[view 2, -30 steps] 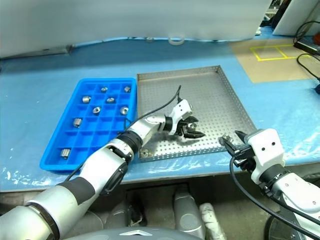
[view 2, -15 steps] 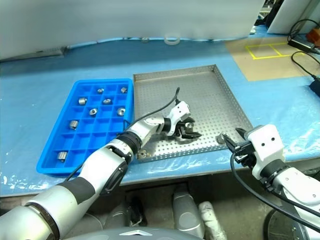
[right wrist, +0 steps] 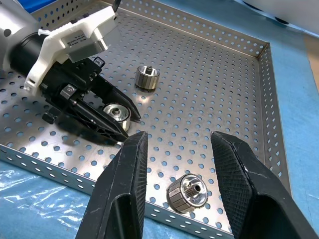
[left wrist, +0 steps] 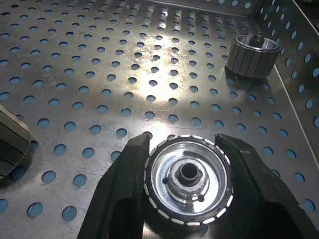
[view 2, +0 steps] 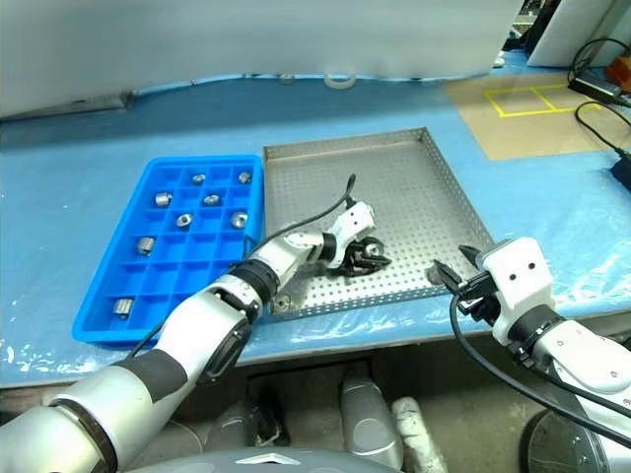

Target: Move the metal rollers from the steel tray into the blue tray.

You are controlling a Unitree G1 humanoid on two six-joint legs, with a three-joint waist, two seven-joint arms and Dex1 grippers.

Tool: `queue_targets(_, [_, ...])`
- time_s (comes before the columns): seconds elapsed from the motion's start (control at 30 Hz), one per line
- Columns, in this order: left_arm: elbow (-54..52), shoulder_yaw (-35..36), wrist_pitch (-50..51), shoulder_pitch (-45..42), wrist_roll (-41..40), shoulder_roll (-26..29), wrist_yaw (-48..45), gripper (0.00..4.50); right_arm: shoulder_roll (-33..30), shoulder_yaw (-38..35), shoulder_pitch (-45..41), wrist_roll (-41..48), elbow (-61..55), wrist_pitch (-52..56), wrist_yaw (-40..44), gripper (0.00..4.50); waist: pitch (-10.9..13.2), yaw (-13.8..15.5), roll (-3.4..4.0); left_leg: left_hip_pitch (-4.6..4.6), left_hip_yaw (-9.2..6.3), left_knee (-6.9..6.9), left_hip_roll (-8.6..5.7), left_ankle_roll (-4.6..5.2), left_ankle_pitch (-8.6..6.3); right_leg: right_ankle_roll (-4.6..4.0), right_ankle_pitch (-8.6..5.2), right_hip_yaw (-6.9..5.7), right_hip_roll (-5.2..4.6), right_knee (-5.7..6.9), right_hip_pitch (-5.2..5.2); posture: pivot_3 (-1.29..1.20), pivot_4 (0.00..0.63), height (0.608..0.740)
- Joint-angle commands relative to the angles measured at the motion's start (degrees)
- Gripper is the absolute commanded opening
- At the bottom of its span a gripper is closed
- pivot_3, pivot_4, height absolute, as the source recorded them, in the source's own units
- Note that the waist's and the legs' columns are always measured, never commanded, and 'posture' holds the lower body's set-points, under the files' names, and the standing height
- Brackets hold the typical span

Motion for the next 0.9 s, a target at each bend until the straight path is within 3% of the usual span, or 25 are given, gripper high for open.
queue_targets(0.03, [-7.3,3.2,-0.9,-0.1,-3.5,0.9,-2.0,1.72,-1.0,-0.2,-1.4,0.8,-0.9,-0.6,0.1,2.02,0.0,0.0,0.00,-0.02,0.00,0.00,0.00,0.00,0.00,-0.01,0.00,-0.03,-0.01,0.00,0.00,-0.63,0.150,0.740])
queue_targets(0.33, [-40.0,9.3,15.0,10.0,-11.8,10.8,-0.5,1.72,-6.0,3.5,-9.3,4.3,2.9,-1.4,5.0,2.02,0.0,0.4,0.02,0.03,-0.08,-0.01,0.12,0.01,0.01,-0.07,0.04,-0.32,-0.05,0.04,0.06,-0.47,0.150,0.740])
queue_targets(0.47, [-59.6,11.9,24.9,19.3,-16.8,14.9,2.9,1.72,-8.4,11.8,-21.0,3.3,12.9,-5.2,10.0,2.02,0.0,2.5,0.03,0.02,-0.15,0.01,0.24,0.00,0.03,-0.10,0.06,-0.54,-0.05,0.10,0.13,-0.27,0.150,0.740])
queue_targets(0.67, [-76.2,15.2,31.8,31.6,-18.1,18.1,12.8,1.72,-5.4,25.2,-38.1,-0.1,29.6,-13.8,17.9,2.02,0.0,9.8,0.08,0.05,-0.16,0.01,0.35,-0.28,0.22,-0.16,0.05,-0.56,-0.06,0.54,-0.07,-0.03,0.150,0.740])
queue_targets(0.9, [-86.8,20.1,35.4,41.0,-19.5,22.7,19.7,1.72,-0.6,33.5,-48.1,-3.5,43.5,-22.4,26.0,2.02,0.1,19.5,0.16,0.00,-0.12,-0.23,0.61,-0.97,0.60,-0.43,-0.12,-0.68,-0.02,1.15,-0.44,0.20,0.150,0.740])
